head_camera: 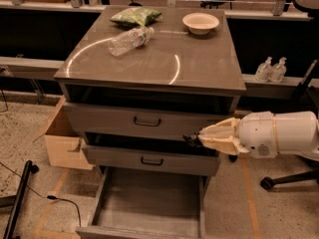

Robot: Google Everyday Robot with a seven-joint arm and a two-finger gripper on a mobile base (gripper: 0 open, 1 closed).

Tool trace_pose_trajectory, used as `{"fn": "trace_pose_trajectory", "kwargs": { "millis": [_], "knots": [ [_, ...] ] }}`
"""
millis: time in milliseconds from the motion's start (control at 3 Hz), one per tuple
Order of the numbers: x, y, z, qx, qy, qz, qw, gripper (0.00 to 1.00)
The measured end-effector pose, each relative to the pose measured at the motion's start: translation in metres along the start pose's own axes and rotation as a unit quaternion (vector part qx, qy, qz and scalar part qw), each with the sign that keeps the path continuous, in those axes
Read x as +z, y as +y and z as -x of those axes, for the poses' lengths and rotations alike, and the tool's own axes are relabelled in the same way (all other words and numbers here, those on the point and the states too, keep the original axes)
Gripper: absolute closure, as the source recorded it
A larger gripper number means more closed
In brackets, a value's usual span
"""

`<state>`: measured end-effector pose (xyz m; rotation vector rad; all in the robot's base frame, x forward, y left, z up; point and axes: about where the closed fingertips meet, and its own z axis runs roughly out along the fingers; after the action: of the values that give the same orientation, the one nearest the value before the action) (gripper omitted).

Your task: Place rxbar chocolate into bottom drawer

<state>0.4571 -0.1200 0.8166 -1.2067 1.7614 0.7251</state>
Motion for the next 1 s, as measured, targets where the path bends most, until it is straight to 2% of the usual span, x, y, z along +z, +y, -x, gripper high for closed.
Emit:
{"fn": "trace_pose_trajectory", "kwargs": {
  "millis": [333,667,1000],
  "knots": [
    [0.0,0.0,0.0,0.0,0.0,0.0,1.0,1.0],
    [0.006,0.006,-0.005,0.013,-0.006,-0.001,0.9999,1.0],
    [0.03,0.027,-0.037,0.023,-0.024,0.01,0.9994,1.0]
  ]
}}
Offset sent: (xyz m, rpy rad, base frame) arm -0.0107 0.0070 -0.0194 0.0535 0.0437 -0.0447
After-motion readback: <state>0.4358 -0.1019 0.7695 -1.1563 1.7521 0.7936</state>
